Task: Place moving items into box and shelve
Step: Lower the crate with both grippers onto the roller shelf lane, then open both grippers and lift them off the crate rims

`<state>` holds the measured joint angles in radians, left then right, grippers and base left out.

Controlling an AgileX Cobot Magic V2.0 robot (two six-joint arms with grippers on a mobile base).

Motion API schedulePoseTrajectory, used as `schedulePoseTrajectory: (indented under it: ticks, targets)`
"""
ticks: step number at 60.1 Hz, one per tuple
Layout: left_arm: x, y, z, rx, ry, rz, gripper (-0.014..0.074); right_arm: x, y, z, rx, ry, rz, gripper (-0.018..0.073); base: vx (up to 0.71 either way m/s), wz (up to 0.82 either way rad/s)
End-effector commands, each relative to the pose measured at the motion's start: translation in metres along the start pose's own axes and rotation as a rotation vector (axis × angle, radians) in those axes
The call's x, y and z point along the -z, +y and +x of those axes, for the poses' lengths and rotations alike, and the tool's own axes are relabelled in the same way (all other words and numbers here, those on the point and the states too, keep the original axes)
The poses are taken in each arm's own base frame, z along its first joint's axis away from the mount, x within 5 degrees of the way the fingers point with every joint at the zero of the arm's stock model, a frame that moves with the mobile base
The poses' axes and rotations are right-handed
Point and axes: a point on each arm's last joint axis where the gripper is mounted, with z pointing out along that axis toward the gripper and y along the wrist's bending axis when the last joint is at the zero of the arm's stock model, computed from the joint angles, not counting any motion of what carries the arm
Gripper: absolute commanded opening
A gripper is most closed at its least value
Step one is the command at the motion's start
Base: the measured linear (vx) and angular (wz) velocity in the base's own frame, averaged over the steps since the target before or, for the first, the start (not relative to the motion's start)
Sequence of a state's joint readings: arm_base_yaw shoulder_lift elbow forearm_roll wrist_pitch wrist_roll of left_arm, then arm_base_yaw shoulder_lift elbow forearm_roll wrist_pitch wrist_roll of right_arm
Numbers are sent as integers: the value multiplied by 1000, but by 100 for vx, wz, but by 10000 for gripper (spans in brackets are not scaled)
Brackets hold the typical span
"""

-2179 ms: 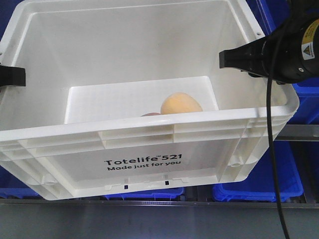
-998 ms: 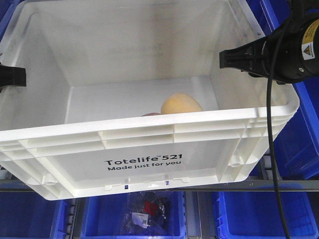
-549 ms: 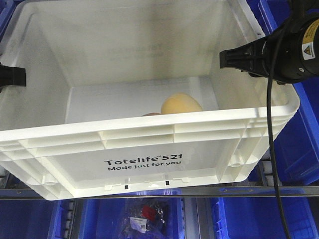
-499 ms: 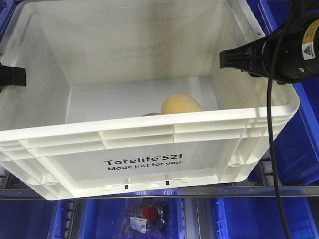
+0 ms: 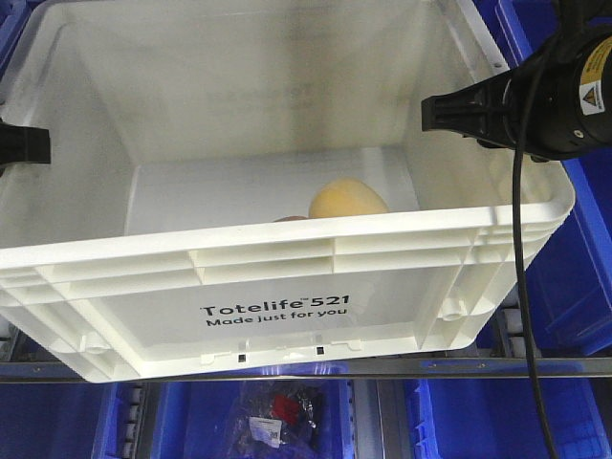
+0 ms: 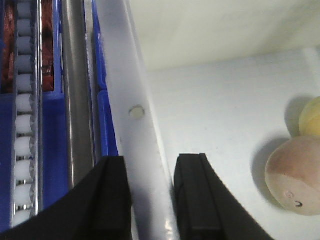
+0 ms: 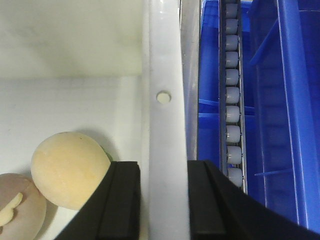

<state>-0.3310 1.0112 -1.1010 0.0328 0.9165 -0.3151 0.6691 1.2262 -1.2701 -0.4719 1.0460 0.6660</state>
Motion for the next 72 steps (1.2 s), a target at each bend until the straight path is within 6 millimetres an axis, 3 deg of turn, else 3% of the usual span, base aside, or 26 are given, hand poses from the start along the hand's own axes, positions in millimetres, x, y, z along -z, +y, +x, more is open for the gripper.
schedulePoseTrajectory:
  ticks: [1,16,32,39,47,53,62,72]
  targets:
    - [19,-9,-24,-41,-253,83,104,19,-4,-25,43,-232,-23,71,0,0]
    - [-12,-5,-36,-152,-269,-23,104,-16,13,-34,-14,-257,-4,71,0,0]
    - [-74,-2,-49,-231,-248,-132,108,-82,35,-34,20,-237,107,71,0,0]
    - [-97,-2,-48,-226,-223,-139,117,-100,42,-31,48,-221,111,82,0,0]
    - [-107,-2,-47,-226,-196,-142,201,-105,47,-28,39,-200,76,153,0,0]
    - [-106,-2,-47,-222,-202,-137,344,-104,48,-29,41,-208,62,270,0,0]
    - [-95,-2,-49,-216,-223,-135,545,-95,45,-33,57,-231,59,468,0,0]
    - [-74,-3,-49,-182,-253,-121,645,-72,39,-39,49,-280,35,613,0,0]
